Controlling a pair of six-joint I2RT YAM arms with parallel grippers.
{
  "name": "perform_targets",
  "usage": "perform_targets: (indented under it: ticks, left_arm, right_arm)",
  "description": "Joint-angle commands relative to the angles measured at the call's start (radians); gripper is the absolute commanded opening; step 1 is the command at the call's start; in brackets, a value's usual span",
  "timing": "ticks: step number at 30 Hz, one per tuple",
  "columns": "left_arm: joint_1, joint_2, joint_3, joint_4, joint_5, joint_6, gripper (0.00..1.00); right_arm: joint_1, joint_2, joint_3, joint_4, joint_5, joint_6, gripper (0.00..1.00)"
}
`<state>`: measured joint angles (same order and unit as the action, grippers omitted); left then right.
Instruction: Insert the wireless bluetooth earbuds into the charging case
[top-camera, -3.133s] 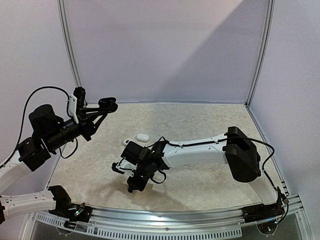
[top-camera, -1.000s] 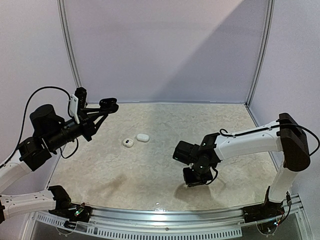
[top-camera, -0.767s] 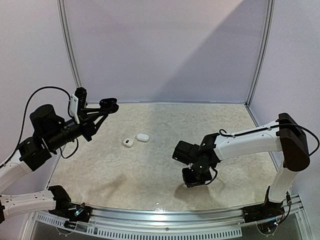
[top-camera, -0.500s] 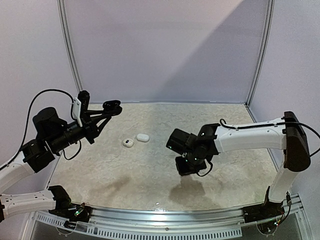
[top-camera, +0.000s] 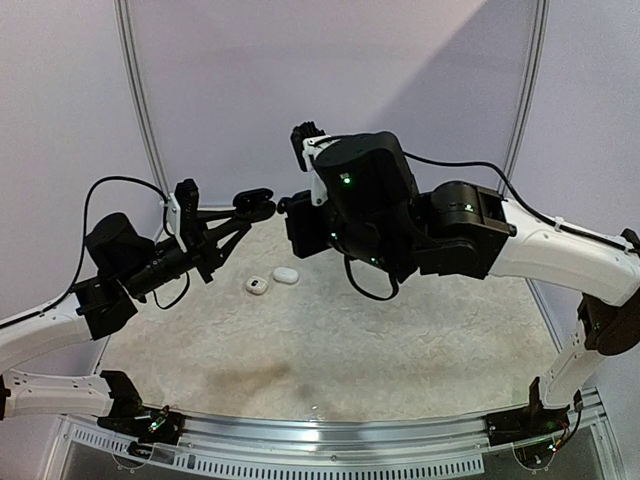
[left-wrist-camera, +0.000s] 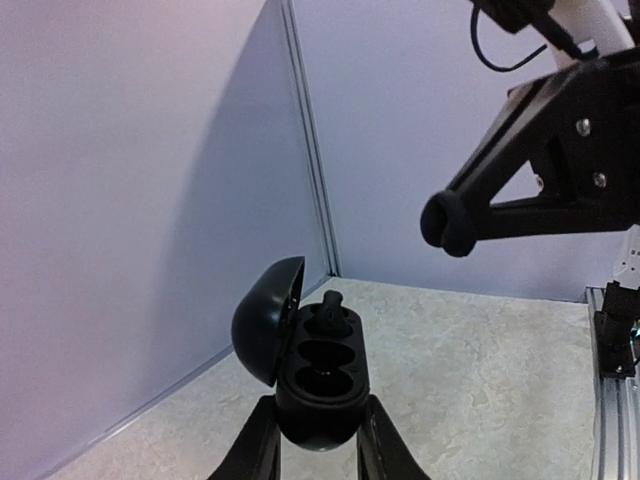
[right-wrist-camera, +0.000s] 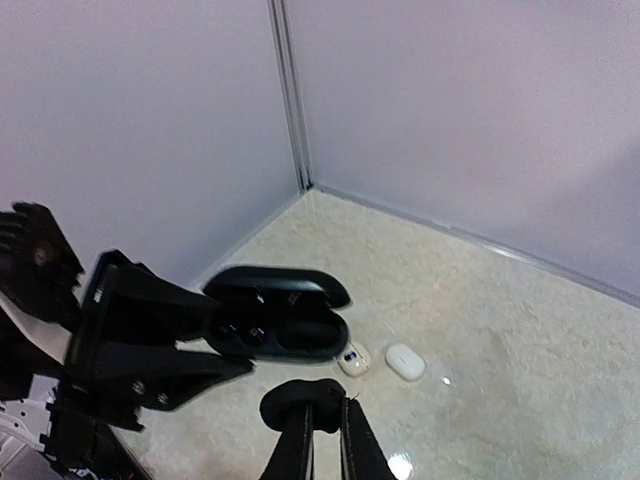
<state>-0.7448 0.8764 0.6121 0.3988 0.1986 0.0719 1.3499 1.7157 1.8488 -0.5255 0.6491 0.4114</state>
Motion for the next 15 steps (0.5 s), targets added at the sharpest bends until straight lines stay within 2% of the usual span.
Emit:
perform_targets:
  ticks: [1,5,15]
  left_arm:
    - [-0.027,0.014,-0.009,0.128,0.047,0.057,0.0]
    - [-0.03,0.014,-0.009,0.132,0.053,0.054,0.0]
    - [-0.031,0.007,-0.004,0.12,0.025,-0.009,0.0]
  right_arm:
    - [0.043,0.074,0.055,0.244,0.092,-0.232,0.0]
    - [0.062,0.132,0.1,0.325,0.125,-0.349,0.0]
    - [0.064,0.21,0.138,0.317,0.159,-0.398,0.0]
